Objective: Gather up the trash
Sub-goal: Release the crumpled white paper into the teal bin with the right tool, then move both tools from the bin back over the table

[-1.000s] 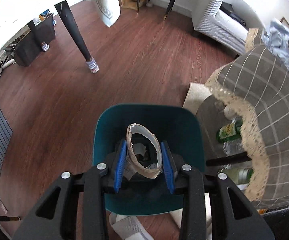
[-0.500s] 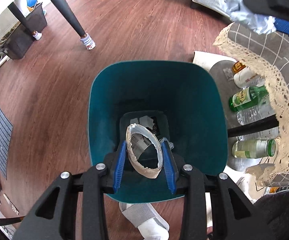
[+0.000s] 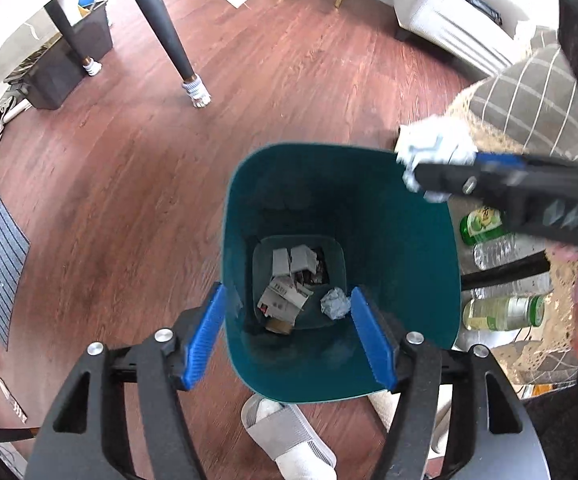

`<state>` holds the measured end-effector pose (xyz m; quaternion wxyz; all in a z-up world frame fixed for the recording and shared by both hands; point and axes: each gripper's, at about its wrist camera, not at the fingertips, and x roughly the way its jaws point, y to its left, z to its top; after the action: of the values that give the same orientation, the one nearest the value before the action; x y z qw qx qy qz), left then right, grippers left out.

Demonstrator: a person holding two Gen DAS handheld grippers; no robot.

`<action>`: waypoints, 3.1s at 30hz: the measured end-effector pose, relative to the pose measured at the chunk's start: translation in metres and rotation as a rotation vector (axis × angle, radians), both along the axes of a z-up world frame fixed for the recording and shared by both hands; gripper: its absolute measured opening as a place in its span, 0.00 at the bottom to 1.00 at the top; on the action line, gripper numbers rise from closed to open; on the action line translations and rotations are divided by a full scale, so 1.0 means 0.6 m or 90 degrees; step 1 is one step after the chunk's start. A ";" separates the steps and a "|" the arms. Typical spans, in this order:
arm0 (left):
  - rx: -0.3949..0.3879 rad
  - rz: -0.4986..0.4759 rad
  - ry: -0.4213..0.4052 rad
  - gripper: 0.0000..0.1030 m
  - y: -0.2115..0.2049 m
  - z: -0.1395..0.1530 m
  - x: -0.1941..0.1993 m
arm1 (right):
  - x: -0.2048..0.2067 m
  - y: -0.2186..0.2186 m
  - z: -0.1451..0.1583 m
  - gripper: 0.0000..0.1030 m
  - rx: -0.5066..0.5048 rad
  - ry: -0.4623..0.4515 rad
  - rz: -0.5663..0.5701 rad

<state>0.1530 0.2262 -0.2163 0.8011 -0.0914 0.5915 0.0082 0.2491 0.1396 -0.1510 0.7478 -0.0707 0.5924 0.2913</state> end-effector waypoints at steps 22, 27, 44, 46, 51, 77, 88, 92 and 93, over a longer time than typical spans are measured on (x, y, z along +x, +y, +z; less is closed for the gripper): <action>-0.010 0.042 -0.167 0.45 0.046 0.171 -0.020 | -0.058 0.067 -0.124 0.50 -0.132 0.039 0.119; -0.008 0.035 -0.204 0.44 0.039 0.212 -0.023 | -0.063 0.058 -0.142 0.60 -0.149 0.029 0.119; 0.014 0.009 -0.326 0.47 -0.004 0.335 -0.035 | -0.071 0.024 -0.057 0.70 -0.088 -0.048 0.133; 0.016 0.008 -0.343 0.50 -0.006 0.348 -0.037 | -0.076 0.018 -0.038 0.69 -0.077 -0.058 0.135; 0.016 0.012 -0.373 0.55 -0.014 0.375 -0.035 | -0.091 0.010 0.026 0.61 -0.038 -0.092 0.148; -0.036 -0.037 -0.452 0.73 -0.164 0.442 0.001 | -0.087 -0.247 0.297 0.54 0.038 -0.291 -0.014; -0.072 -0.099 -0.425 0.73 -0.301 0.426 0.024 | -0.080 -0.396 0.317 0.54 -0.002 -0.325 -0.111; -0.080 -0.115 -0.414 0.73 -0.343 0.416 0.036 | -0.081 -0.451 0.320 0.54 -0.011 -0.330 -0.143; -0.083 -0.118 -0.411 0.73 -0.353 0.413 0.037 | -0.081 -0.463 0.319 0.54 -0.019 -0.333 -0.151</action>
<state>0.1752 0.0147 0.0314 0.9367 -0.0860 0.3125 -0.1322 0.2005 -0.1384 0.0406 0.9030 -0.0847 0.3875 0.1652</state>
